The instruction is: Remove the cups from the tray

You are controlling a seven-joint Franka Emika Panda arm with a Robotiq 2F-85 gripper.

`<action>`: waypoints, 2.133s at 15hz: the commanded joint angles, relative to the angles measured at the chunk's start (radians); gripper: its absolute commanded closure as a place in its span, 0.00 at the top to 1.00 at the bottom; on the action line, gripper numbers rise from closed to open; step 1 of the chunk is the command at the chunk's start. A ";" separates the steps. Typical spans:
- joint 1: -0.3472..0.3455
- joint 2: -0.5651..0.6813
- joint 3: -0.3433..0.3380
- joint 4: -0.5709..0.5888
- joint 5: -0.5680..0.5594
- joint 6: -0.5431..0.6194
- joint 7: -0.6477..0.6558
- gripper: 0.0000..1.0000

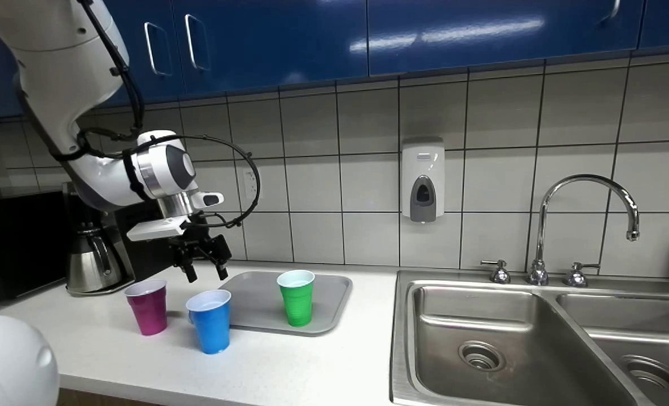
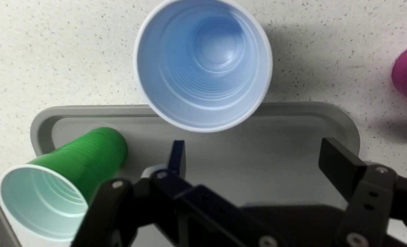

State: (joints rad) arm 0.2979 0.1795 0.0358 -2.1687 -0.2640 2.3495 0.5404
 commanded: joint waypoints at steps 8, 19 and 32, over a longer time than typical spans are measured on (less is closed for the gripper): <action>-0.064 -0.007 0.004 0.050 -0.019 -0.017 0.019 1.00; -0.097 0.097 -0.046 0.157 -0.022 -0.005 0.013 1.00; -0.098 0.232 -0.128 0.289 -0.019 -0.005 0.011 1.00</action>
State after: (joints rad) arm 0.2070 0.3827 -0.0834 -1.9244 -0.2640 2.3512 0.5404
